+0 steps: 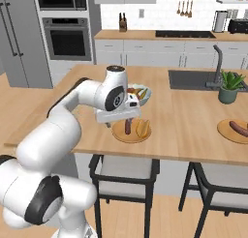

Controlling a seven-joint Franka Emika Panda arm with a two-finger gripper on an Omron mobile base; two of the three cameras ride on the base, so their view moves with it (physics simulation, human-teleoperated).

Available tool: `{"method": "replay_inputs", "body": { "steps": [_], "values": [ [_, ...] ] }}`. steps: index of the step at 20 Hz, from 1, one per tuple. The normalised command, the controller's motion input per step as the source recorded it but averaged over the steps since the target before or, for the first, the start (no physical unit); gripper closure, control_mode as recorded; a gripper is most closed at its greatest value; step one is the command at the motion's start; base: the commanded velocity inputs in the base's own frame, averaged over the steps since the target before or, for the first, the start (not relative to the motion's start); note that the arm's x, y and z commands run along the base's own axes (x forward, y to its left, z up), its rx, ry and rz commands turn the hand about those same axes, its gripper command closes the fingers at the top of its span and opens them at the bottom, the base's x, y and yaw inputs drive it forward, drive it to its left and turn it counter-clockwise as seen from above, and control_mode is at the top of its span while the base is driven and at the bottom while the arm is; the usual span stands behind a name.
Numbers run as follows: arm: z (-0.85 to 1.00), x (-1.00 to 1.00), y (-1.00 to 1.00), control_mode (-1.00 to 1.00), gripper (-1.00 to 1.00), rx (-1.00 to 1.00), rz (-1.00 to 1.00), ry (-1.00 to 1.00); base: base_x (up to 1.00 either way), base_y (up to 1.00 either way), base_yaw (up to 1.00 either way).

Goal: Place one bun and one sausage from the bowl on each plate.

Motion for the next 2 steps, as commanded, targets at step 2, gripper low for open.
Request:
{"method": "replay_inputs", "body": {
  "steps": [2],
  "values": [
    [0.15, -0.65, -0.02, -1.0, -1.0, 0.09, 0.01, -0.07, 0.0, 0.0, 0.0]
  ]
}}
